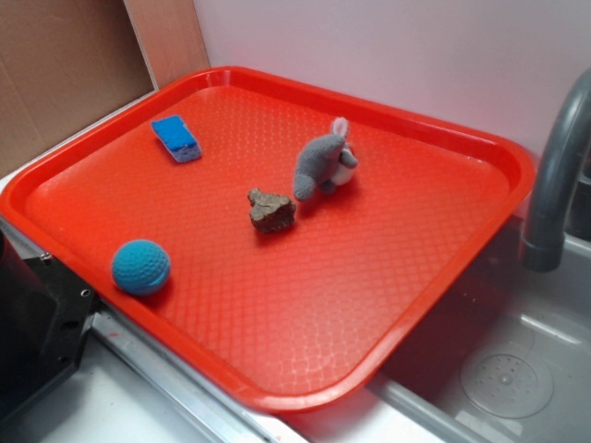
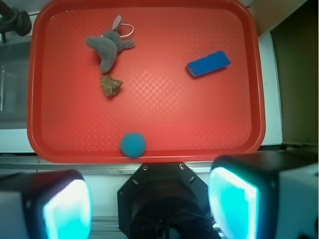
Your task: Grab the blue sponge.
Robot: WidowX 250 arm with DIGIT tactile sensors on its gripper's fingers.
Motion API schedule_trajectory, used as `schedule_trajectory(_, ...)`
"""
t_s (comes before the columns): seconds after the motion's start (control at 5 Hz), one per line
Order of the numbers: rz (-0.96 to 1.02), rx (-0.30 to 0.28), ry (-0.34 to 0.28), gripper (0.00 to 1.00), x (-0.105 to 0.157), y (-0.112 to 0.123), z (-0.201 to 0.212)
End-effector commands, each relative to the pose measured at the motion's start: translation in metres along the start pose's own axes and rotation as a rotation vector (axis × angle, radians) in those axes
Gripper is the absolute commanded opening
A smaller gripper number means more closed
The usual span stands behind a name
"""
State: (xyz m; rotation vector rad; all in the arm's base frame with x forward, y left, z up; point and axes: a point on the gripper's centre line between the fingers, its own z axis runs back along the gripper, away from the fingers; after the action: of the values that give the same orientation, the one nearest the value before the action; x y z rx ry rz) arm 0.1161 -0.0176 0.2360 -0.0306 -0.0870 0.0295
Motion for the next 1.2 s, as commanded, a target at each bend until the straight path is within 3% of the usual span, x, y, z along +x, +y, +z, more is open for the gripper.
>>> schedule_trajectory(0.0,0.000,0.000,0.000,1.00,0.000,0.000,0.000)
schedule_trajectory(0.2,0.178,-0.047,0.011,1.00,0.009,0.011,-0.012)
schedule_trajectory(0.6,0.617,-0.101,-0.086,1.00,0.016,0.027,-0.039)
schedule_trajectory(0.8,0.722,-0.090,-0.144,1.00,0.030,0.039,-0.057)
schedule_trajectory(1.0,0.841,-0.042,-0.162,1.00,0.045,0.053,-0.080)
